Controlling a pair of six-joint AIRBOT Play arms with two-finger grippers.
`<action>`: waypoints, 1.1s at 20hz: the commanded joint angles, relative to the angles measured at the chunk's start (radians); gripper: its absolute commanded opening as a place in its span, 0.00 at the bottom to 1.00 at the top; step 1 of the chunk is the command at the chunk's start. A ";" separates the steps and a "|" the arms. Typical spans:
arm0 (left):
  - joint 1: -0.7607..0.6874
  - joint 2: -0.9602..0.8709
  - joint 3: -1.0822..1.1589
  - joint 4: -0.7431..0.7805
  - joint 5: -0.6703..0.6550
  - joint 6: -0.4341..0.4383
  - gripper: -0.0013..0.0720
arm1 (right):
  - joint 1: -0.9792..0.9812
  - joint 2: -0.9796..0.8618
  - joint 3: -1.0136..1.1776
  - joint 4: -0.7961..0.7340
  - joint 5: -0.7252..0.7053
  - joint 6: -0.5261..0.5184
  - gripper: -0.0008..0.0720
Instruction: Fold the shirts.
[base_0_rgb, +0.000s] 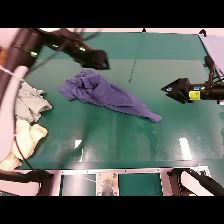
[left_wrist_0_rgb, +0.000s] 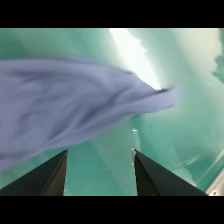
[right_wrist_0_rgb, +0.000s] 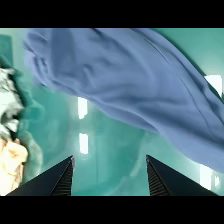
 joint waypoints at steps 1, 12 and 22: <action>0.147 0.064 -0.066 0.010 -0.058 -0.003 0.67 | 0.000 -0.039 -0.043 -0.027 0.002 0.001 0.73; 0.204 0.221 -0.561 0.056 0.191 0.031 0.67 | 0.000 -0.049 -0.078 -0.027 -0.035 0.000 0.71; 0.204 0.220 -0.601 0.154 0.266 0.021 0.67 | 0.000 -0.049 -0.090 -0.027 -0.042 0.001 0.71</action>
